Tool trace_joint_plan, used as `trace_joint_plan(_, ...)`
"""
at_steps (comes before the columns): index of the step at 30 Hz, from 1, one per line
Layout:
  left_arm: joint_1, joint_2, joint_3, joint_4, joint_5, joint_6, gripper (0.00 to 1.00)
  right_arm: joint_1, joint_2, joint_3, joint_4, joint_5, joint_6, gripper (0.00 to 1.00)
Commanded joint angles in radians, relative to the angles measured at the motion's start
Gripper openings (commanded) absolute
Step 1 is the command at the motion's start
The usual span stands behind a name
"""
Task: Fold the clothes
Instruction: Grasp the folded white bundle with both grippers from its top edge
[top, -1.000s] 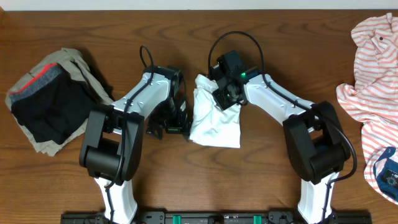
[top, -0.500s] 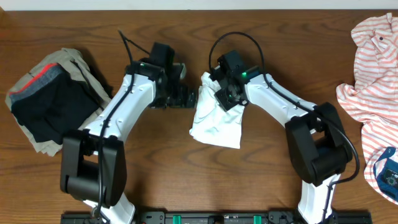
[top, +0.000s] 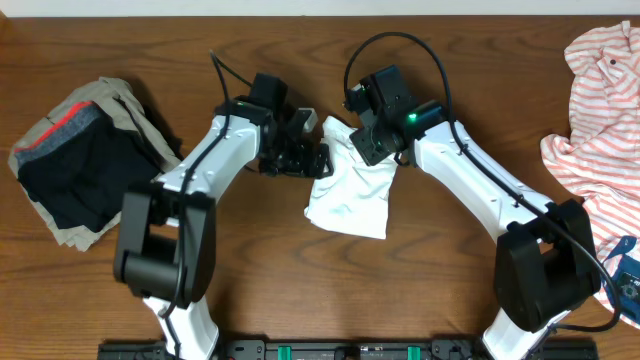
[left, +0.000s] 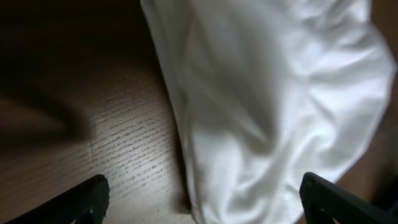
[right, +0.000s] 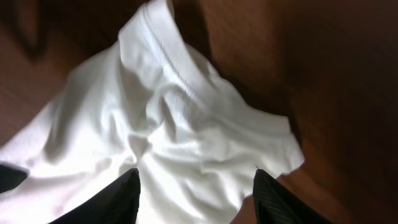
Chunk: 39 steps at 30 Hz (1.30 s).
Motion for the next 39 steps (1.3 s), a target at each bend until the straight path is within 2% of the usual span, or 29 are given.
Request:
trace_joint_plan(1,0.002,0.049,0.003,0.002,0.078,0.026,0.98,-0.006,0.024,-0.004,-0.02,-0.003,0.006,0.56)
trace_joint_plan(11,0.001,0.113,0.003,0.009,0.12,0.032,0.98,-0.007,0.162,-0.004,-0.04,-0.003,0.031,0.55)
trace_joint_plan(16,-0.001,0.153,0.003,0.028,0.248,0.033,0.98,-0.007,0.242,-0.004,-0.037,-0.003,0.031,0.55)
trace_joint_plan(28,-0.026,0.229,0.003,0.024,0.248,0.028,0.99,-0.007,0.272,-0.004,-0.048,-0.003,0.031,0.55)
trace_joint_plan(30,-0.026,0.229,0.003,0.024,0.248,0.028,0.95,-0.007,0.272,-0.004,-0.048,-0.003,0.031,0.55)
trace_joint_plan(31,-0.026,0.229,0.003,0.024,0.248,0.028,0.86,-0.008,0.272,-0.004,-0.048,-0.003,0.031,0.55)
trace_joint_plan(33,-0.026,0.229,0.003,0.024,0.248,0.028,0.76,-0.009,0.272,-0.004,-0.048,-0.003,0.031,0.54)
trace_joint_plan(39,-0.026,0.229,0.003,0.029,0.249,0.029,0.73,-0.013,0.272,-0.004,-0.049,-0.003,0.04,0.52)
